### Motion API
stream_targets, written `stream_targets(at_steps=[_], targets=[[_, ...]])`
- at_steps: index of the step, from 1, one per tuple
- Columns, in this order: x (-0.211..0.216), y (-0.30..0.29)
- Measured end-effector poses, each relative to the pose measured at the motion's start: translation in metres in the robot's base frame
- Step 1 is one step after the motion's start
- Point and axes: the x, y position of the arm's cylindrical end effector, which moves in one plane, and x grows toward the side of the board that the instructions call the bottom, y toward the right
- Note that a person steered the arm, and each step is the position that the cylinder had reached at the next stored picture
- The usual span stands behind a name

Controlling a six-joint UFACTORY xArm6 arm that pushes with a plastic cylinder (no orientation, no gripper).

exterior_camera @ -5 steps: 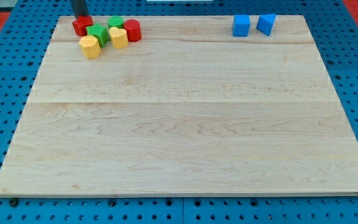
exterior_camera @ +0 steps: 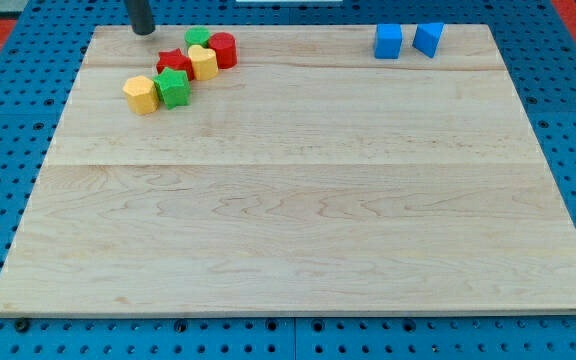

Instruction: Move group of blocks slightly down

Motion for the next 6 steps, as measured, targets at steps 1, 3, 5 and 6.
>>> stream_targets(at_steps=[1, 3, 5, 6], targets=[[0.005, 0.051], [0.06, 0.084], [0.048, 0.069], [0.016, 0.065]])
